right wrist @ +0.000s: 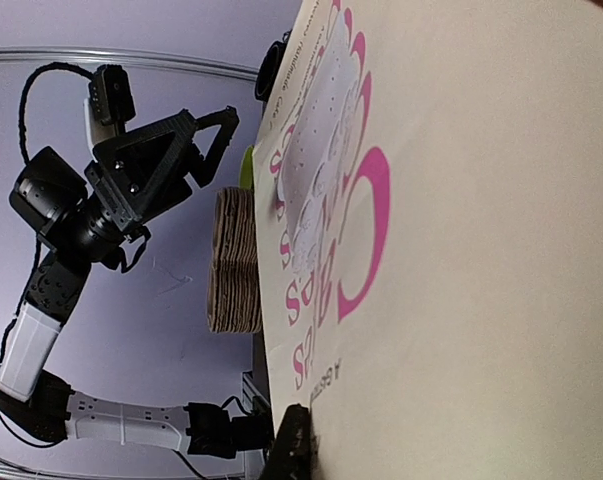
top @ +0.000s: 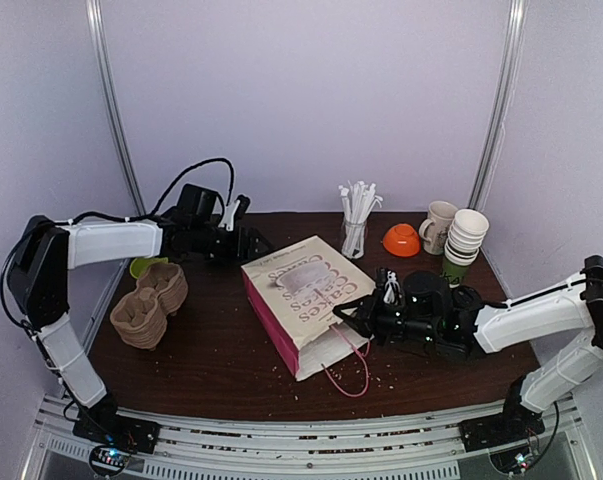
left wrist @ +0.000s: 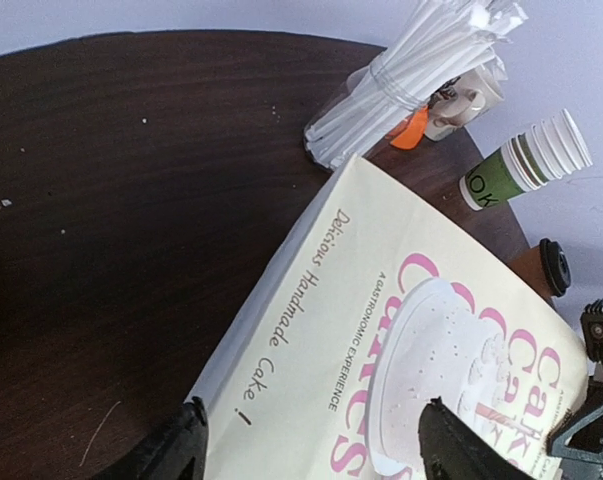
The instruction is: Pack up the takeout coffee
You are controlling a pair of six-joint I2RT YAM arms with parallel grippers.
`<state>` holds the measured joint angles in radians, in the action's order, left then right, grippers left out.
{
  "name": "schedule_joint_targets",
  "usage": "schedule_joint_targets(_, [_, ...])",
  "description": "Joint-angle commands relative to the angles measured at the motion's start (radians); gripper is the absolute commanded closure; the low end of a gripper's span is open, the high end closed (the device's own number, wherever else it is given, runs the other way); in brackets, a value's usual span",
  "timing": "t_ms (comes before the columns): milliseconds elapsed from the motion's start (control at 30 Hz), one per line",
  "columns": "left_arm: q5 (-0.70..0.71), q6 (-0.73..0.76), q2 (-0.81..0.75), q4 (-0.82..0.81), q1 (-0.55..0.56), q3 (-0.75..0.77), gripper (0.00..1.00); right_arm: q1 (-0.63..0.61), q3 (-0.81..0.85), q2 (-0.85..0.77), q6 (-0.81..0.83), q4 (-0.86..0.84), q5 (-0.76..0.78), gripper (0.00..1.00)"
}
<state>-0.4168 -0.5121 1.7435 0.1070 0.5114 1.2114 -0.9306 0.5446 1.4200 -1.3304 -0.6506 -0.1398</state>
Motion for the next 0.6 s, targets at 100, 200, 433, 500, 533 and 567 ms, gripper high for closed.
schedule_joint_targets(100, [0.104,0.015,-0.231,0.082,0.003,-0.036,0.05,0.016,0.099,-0.083,0.227,-0.017,-0.163,1.00])
schedule_joint_targets(200, [0.159,0.008,-0.322,0.094,0.002,-0.082,0.02,0.019,0.171,-0.115,0.331,0.074,-0.220,1.00])
schedule_joint_targets(433, [0.144,0.016,-0.399,0.085,0.001,-0.206,0.03,0.043,0.200,-0.157,0.414,0.182,-0.244,1.00])
schedule_joint_targets(500, [0.129,0.003,-0.387,0.078,-0.001,-0.233,0.05,0.049,0.181,-0.160,0.410,0.168,-0.251,1.00])
schedule_joint_targets(533, [0.118,-0.007,-0.380,0.074,-0.004,-0.245,0.05,0.051,0.171,-0.162,0.409,0.163,-0.255,1.00])
schedule_joint_targets(567, [0.101,-0.019,-0.370,0.067,-0.006,-0.256,0.06,0.052,0.159,-0.165,0.410,0.158,-0.258,1.00])
